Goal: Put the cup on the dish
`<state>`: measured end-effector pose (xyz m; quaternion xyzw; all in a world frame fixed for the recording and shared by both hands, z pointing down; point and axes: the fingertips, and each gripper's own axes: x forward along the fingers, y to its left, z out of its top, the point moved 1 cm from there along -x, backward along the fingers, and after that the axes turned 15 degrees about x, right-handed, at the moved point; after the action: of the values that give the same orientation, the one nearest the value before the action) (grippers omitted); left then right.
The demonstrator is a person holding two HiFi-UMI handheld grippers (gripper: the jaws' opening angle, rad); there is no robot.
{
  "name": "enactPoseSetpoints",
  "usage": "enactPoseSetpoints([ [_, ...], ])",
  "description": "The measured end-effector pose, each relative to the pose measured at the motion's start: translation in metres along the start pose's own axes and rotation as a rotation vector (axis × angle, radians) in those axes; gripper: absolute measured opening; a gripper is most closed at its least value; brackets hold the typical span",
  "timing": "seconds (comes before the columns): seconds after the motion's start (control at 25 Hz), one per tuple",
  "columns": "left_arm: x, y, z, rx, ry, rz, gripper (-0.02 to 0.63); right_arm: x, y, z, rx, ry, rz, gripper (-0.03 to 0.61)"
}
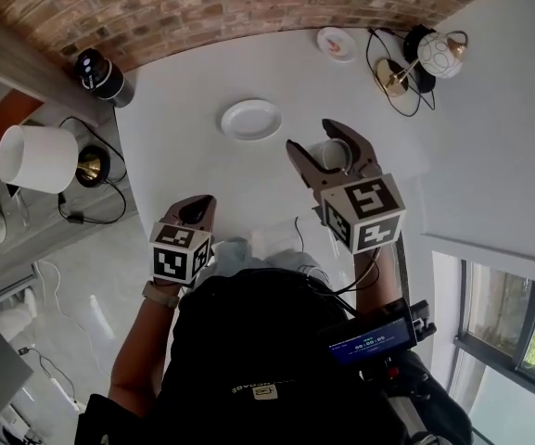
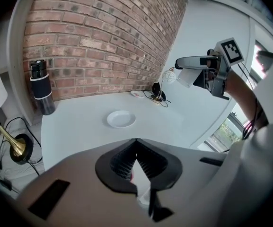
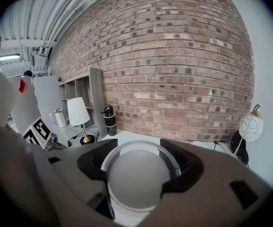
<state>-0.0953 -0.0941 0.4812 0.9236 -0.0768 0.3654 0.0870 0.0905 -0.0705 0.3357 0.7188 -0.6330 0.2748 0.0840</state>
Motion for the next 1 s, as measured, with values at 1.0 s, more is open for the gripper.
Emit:
enactPoseSetpoints([
  [1.0, -0.05, 0.037, -0.027, -0.205, -0.03, 0.196, 0.005, 0.101, -0.014, -0.01, 0.008, 0.106, 0.074, 0.281],
])
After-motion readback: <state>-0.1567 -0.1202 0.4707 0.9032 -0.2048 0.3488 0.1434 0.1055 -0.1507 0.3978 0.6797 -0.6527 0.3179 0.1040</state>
